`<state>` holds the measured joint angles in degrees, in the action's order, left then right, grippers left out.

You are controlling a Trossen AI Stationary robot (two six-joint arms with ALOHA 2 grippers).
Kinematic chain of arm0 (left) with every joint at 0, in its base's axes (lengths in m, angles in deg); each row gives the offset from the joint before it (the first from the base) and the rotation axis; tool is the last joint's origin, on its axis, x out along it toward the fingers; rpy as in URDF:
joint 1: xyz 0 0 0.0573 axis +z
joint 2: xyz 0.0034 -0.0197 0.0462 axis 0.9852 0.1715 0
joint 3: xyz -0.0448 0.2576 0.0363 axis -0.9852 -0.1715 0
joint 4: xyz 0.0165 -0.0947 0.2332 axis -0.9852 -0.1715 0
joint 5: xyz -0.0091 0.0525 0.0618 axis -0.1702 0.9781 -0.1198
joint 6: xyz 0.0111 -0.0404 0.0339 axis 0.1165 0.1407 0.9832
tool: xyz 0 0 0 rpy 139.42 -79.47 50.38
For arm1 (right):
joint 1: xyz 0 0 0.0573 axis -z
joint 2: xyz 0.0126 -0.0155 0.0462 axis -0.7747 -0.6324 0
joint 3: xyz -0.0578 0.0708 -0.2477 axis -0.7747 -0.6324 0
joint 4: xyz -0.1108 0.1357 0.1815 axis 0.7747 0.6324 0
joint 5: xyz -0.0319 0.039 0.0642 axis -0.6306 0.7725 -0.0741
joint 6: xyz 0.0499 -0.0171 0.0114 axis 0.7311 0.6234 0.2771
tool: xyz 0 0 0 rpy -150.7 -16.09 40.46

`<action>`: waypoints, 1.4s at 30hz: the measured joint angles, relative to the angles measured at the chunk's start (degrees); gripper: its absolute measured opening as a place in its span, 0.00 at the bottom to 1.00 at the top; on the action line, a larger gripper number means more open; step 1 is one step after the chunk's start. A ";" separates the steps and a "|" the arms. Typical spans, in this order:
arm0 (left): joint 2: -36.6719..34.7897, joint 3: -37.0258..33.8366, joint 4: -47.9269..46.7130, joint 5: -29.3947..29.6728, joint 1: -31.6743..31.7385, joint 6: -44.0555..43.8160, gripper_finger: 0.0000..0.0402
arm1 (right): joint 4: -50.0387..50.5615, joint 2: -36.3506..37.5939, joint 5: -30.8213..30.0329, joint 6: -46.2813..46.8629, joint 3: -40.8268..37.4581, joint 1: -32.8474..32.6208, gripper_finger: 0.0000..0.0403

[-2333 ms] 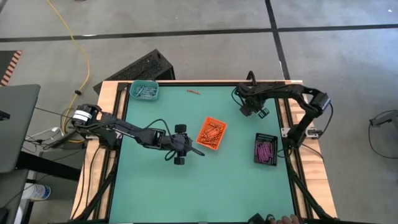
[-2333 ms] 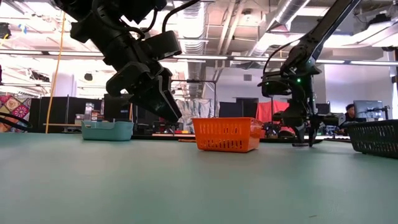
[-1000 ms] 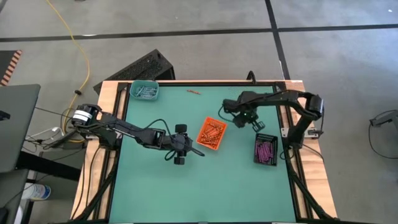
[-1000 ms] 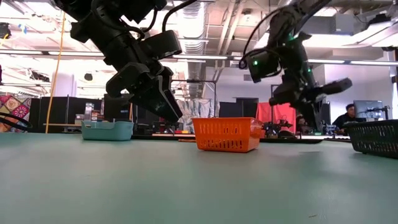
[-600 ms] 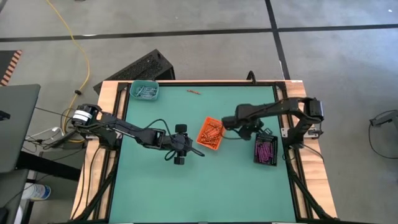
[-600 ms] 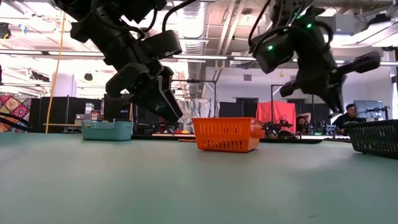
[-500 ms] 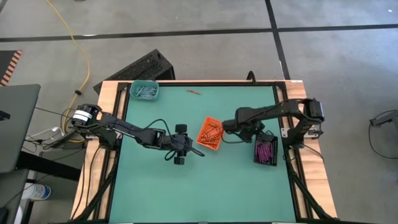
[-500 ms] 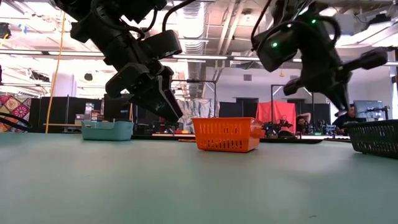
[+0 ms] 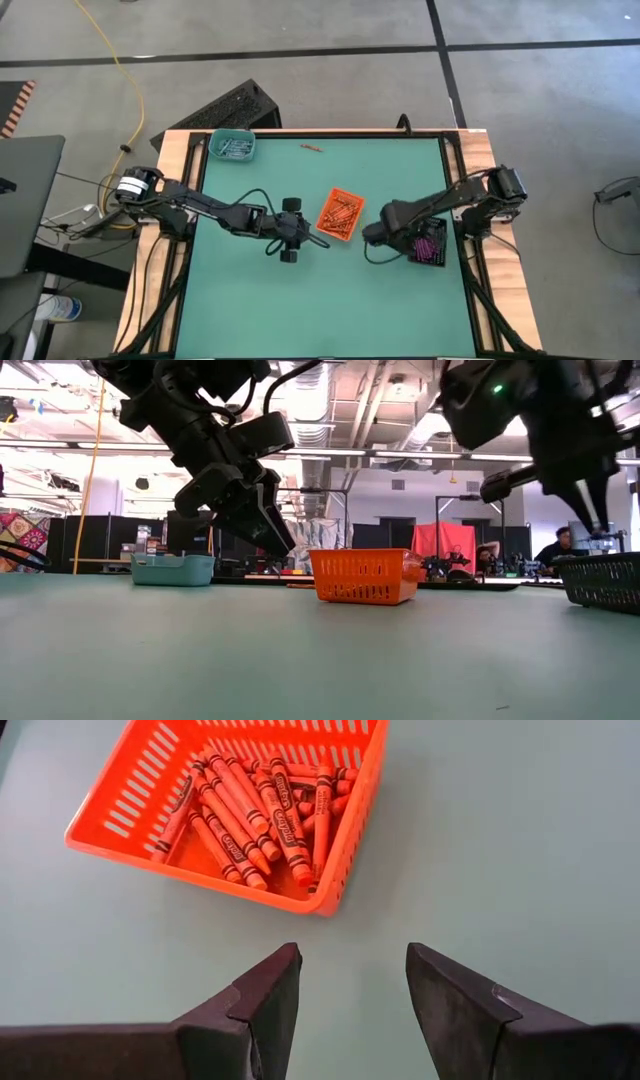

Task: Sort crayons
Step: Put the violet crayon into black bin, then put the orange crayon into the orange bin

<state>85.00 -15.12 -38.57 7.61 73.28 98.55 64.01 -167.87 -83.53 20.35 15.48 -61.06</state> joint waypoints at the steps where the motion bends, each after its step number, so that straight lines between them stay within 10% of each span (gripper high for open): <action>1: 0.00 0.00 -0.01 -0.03 0.07 0.28 0.43 | 0.00 0.00 0.48 0.00 0.00 -0.95 0.00; 29: 0.00 0.00 3.44 -3.81 3.09 2.94 0.43 | 0.07 0.04 6.76 14.77 -8.52 -9.02 0.21; 42: 0.00 0.00 3.63 -2.51 3.09 4.06 0.43 | -0.26 5.40 -1.04 30.76 -6.66 -7.59 0.23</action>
<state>85.00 -15.12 -34.93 5.10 76.38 102.61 63.75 -162.48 -84.57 51.11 8.82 -68.66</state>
